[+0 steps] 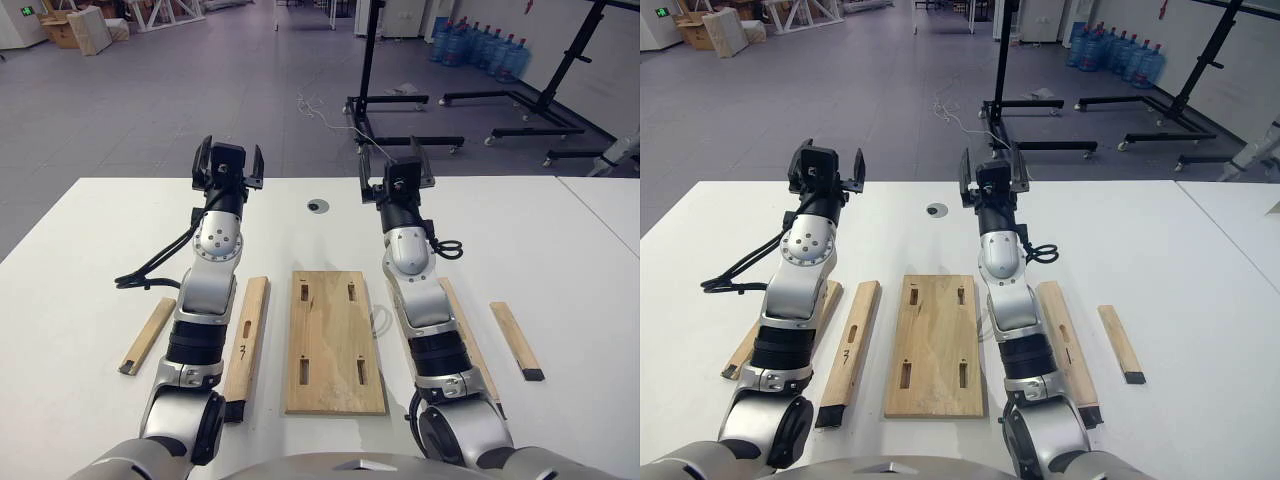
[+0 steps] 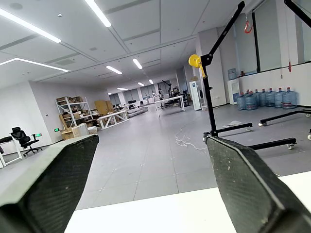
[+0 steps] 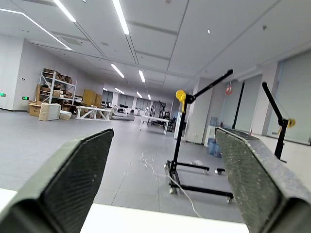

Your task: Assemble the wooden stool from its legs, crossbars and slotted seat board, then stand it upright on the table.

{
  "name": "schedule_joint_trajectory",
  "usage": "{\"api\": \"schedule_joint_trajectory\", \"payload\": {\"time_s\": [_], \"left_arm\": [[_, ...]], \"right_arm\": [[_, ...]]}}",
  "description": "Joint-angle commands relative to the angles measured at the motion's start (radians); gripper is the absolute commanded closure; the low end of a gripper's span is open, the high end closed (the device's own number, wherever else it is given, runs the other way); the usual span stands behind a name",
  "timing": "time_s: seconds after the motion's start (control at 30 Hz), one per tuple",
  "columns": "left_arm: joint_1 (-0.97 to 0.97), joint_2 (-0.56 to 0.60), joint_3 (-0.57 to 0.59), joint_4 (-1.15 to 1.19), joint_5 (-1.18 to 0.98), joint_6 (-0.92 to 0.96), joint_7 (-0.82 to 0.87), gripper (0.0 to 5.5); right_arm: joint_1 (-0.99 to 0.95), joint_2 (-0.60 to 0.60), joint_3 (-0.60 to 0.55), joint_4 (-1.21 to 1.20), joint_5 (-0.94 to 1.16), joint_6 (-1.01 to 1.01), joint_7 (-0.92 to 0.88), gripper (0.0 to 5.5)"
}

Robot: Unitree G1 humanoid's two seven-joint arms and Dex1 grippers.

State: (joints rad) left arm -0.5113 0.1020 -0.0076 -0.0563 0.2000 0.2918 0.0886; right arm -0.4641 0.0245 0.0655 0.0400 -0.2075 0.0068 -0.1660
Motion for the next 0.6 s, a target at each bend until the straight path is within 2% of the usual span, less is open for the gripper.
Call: {"api": "schedule_joint_trajectory", "payload": {"time_s": [0.03, 0.6], "left_arm": [[-0.015, 0.009, -0.015, 0.016, -0.003, -0.003, -0.028, 1.45], [-0.003, 0.012, -0.006, 0.018, -0.064, -0.033, -0.090, 1.45]], "right_arm": [[0.003, -0.004, -0.010, -0.012, 0.017, 0.022, 0.015, 1.68], [-0.004, -0.020, 0.011, 0.028, -0.011, -0.079, 0.007, 1.68]]}}
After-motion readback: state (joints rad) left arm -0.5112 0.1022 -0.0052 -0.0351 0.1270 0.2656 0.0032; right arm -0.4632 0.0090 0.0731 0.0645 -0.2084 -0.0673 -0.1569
